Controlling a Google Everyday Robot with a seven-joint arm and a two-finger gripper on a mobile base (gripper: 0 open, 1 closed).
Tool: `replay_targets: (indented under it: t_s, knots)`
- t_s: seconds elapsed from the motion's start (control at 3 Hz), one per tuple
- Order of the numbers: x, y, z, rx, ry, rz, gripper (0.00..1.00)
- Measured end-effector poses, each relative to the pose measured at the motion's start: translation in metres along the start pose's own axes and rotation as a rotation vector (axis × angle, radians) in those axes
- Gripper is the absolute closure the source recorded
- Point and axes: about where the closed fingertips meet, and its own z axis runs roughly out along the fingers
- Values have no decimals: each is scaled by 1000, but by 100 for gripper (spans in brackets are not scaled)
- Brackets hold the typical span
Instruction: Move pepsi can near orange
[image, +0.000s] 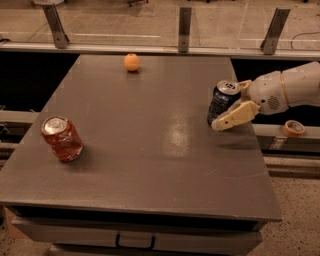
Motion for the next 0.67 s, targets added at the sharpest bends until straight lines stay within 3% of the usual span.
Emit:
replay_targets:
  t_s: [0.67]
  knots:
    - [-14, 7, 14, -49, -104, 38, 65]
